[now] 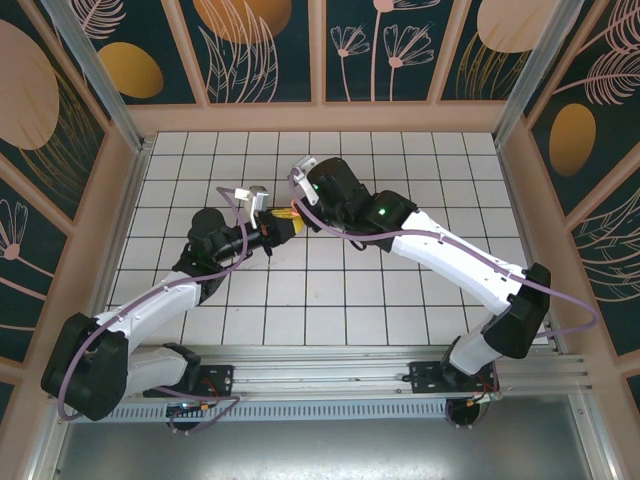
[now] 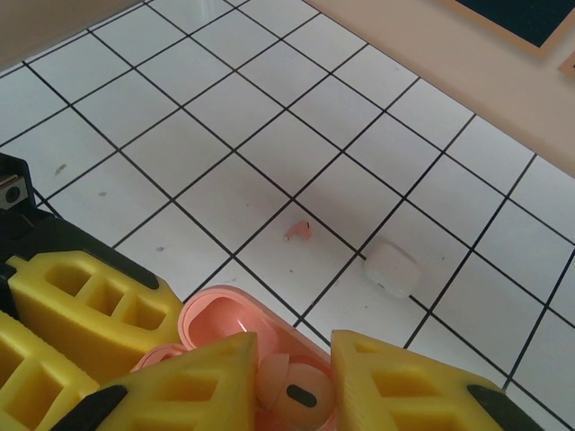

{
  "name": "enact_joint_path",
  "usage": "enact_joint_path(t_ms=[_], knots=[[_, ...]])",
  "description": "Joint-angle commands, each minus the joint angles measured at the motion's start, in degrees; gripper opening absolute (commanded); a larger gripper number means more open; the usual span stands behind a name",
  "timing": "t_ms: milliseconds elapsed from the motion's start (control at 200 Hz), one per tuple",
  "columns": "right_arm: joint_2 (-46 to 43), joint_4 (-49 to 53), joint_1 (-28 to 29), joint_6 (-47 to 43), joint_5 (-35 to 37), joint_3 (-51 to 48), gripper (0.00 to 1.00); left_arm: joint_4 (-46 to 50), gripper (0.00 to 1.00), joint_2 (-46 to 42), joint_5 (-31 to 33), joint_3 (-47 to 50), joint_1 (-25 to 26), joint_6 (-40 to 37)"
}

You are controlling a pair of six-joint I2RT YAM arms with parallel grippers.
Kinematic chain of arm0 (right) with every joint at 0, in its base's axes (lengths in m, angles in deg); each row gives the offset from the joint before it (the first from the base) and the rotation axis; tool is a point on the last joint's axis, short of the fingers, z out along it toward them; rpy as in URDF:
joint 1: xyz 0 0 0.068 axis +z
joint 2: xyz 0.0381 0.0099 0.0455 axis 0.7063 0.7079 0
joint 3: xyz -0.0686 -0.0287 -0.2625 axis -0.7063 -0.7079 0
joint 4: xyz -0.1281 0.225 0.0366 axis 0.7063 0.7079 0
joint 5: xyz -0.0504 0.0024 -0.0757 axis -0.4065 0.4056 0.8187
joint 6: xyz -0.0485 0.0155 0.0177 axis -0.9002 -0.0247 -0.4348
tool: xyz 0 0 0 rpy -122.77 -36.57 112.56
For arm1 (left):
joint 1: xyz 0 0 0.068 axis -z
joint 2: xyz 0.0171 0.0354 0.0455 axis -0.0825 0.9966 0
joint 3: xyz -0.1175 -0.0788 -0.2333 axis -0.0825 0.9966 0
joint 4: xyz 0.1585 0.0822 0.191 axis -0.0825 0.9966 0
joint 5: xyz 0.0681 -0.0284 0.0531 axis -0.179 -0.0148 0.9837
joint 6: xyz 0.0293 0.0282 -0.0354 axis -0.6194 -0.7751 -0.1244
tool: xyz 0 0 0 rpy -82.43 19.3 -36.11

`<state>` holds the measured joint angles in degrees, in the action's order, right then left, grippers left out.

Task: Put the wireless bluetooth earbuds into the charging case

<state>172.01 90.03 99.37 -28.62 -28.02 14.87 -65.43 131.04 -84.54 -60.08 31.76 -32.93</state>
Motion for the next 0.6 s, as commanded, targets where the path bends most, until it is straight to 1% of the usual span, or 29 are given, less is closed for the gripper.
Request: enact_joint_path(t_ms=[0,335,591], knots=[[0.32,4.99,0.19,-3.97,0.4,0.98,0.27,-6.18,0.0,-0.18,-0.23,-2.12,-0.04,1.05],[0.33,5.4,0.15,-5.24,0.57,1.54,0.27,-6.41,0.0,0.29,-0.87,-2.49,-0.04,1.36],[-0.09,5.52,0.15,-2.94,-3.01,-0.01,0.27,-6.37,0.0,0.12,-0.92,-2.76,-0.02,1.45]])
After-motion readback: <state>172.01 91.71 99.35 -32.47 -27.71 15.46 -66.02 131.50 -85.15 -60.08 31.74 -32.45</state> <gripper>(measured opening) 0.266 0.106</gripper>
